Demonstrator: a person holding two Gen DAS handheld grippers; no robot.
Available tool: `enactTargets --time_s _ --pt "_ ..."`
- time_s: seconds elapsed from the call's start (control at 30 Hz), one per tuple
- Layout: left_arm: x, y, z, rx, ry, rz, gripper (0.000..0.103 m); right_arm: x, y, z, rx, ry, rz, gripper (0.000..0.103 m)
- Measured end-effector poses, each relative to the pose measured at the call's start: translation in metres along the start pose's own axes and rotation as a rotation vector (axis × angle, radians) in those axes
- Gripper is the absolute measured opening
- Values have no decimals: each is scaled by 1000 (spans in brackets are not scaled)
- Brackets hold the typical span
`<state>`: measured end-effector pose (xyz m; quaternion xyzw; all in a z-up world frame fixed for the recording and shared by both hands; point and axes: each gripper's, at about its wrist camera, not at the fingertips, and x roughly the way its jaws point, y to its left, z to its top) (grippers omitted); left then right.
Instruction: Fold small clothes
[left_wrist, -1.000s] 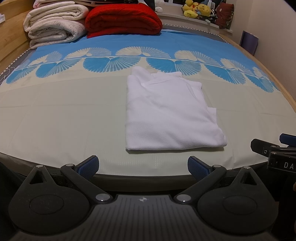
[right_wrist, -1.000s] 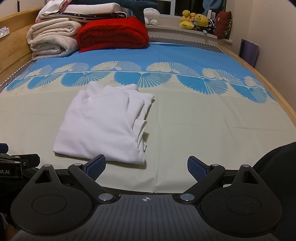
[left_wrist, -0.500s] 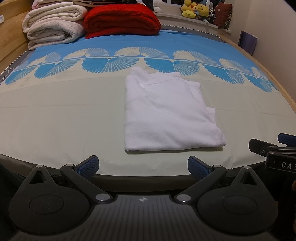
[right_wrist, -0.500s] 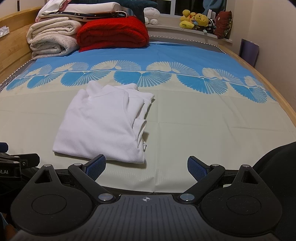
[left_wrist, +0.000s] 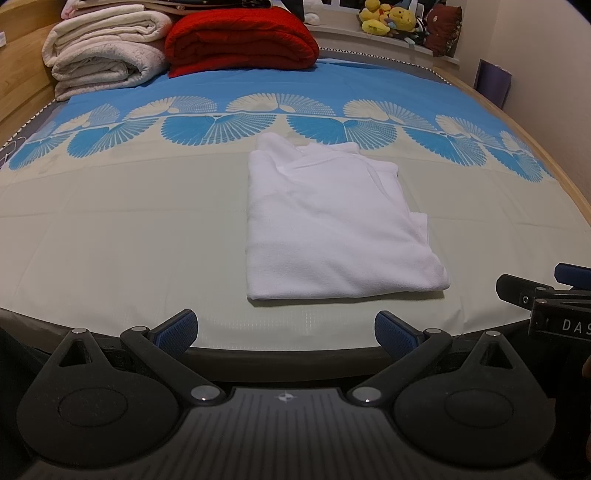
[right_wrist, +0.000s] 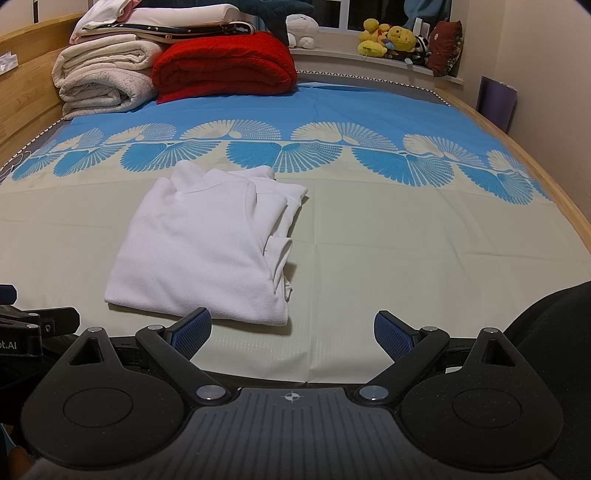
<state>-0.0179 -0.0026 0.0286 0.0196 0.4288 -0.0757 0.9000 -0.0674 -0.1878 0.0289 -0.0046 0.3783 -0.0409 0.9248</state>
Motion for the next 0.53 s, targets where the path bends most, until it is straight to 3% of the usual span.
enactTargets --time_s 0.53 --pt "2 3 -1 16 -3 -11 102 0 0 1 0 0 0 95"
